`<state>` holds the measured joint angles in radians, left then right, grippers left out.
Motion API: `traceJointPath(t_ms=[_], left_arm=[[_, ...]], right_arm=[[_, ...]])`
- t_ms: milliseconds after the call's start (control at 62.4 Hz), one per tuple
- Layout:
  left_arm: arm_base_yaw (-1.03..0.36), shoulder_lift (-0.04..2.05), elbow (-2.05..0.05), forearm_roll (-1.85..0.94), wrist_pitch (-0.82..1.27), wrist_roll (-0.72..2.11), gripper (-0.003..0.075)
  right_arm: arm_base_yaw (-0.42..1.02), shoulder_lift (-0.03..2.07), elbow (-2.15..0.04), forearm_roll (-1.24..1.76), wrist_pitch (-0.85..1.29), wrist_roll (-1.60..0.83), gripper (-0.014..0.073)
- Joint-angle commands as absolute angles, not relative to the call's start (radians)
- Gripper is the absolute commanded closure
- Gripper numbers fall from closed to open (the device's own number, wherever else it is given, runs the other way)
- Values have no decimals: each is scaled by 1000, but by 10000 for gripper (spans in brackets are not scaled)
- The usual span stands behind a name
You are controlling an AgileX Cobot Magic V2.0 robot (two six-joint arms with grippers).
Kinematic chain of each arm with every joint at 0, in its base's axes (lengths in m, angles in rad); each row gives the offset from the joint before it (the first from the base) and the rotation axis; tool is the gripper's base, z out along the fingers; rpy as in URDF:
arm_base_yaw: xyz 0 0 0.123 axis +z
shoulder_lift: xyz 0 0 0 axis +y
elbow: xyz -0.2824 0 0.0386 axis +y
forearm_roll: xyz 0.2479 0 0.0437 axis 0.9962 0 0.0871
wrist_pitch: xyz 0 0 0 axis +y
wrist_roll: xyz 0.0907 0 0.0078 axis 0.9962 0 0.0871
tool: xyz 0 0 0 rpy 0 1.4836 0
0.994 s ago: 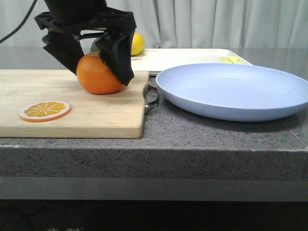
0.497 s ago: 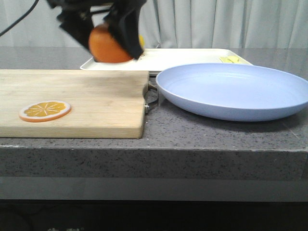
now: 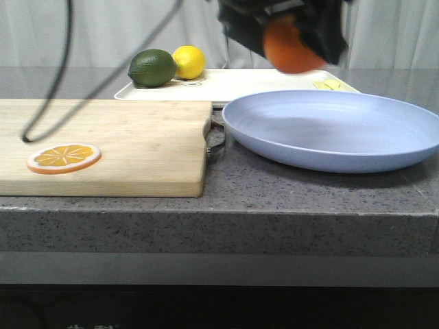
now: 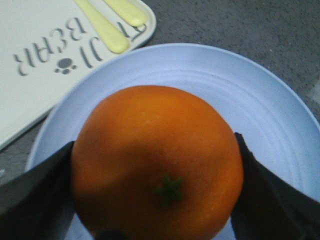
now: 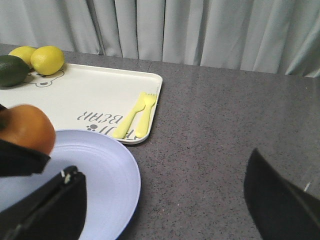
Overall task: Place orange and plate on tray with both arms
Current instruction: 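Lift the orange with the left gripper and carry it over the blue plate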
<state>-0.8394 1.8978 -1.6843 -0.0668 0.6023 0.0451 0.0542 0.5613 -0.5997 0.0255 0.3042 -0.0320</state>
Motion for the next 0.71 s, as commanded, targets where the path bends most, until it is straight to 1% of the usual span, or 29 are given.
traceJointPath(t_ms=[0,48,128,257,305,337,385,481,689], left_arm=[[-864,1872,-1718,-75,510,49,475],[-871,1889,-1718,-75,512,49,470],[-875,1902,-1718,-75,512,49,409],[-878,1911,-1718,-77,512,49,178],[-879,1910,-1718,-77,513,49,106],[-879,1910,-1718,-77,514,49,73],[-879,1910,-1718,-77,516,49,52],[-881,1909,-1722,-78,530,49,56],[-879,1907,-1828,-64,686,49,57]], right_arm=[[50,568,-632,28,221,-37,-50],[50,568,-632,28,221,-37,-50],[50,568,-632,28,221,-37,-50],[50,568,-632,28,221,-37,-50],[50,568,-632,28,221,-37,-50],[50,568,-632,28,221,-37,-50],[50,568,-632,28,221,-37,-50],[50,568,-632,28,221,-37,-50],[50,568,-632,28,219,-37,-50]])
